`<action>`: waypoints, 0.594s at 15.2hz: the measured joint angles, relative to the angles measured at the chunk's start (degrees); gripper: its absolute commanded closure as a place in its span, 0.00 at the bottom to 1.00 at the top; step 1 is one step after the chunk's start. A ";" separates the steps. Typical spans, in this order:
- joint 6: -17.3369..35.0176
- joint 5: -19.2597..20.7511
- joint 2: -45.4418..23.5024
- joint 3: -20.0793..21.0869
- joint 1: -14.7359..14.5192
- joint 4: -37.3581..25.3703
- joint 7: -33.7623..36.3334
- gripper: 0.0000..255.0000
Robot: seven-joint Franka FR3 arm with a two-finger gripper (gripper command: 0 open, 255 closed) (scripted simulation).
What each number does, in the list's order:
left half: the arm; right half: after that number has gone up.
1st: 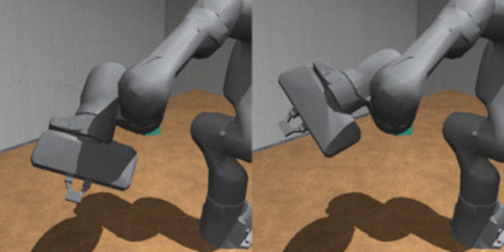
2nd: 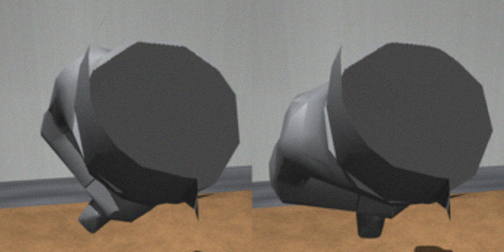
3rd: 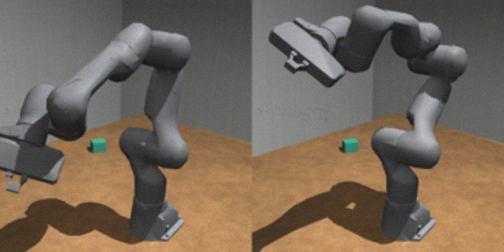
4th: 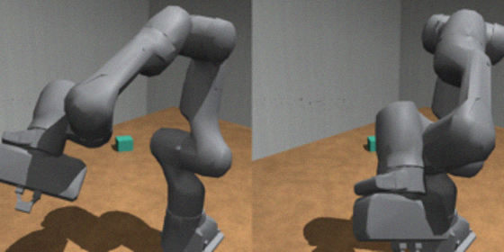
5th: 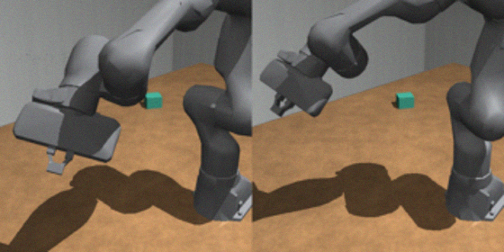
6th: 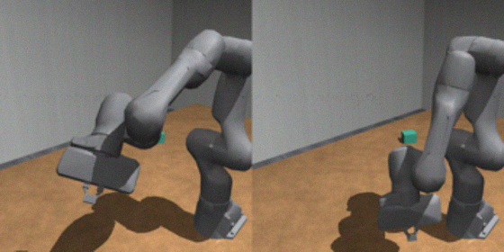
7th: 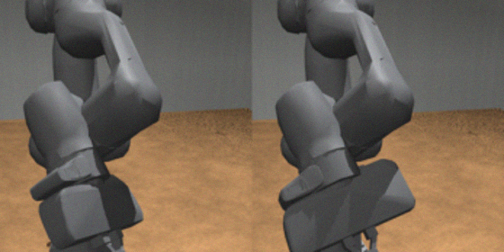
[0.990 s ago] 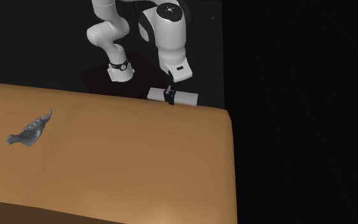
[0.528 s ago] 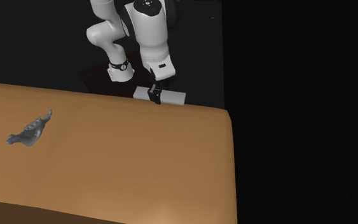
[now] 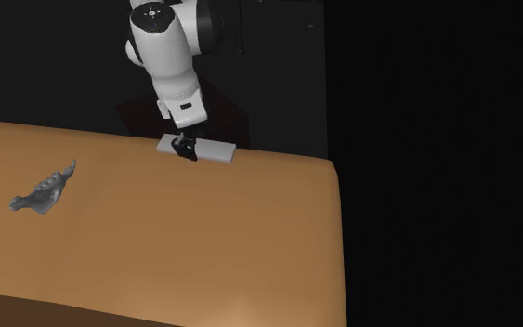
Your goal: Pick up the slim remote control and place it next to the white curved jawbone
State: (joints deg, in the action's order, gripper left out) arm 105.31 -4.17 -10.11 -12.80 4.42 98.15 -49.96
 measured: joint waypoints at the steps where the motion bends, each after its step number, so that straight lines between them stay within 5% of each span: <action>1: -0.33 -0.04 -0.07 -0.51 0.73 -0.34 -1.21 1.00; 9: 0.06 -0.24 0.10 -4.87 6.97 0.69 -11.86 1.00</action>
State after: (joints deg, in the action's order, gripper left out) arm 105.37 -4.40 -10.02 -17.67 11.39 98.84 -61.82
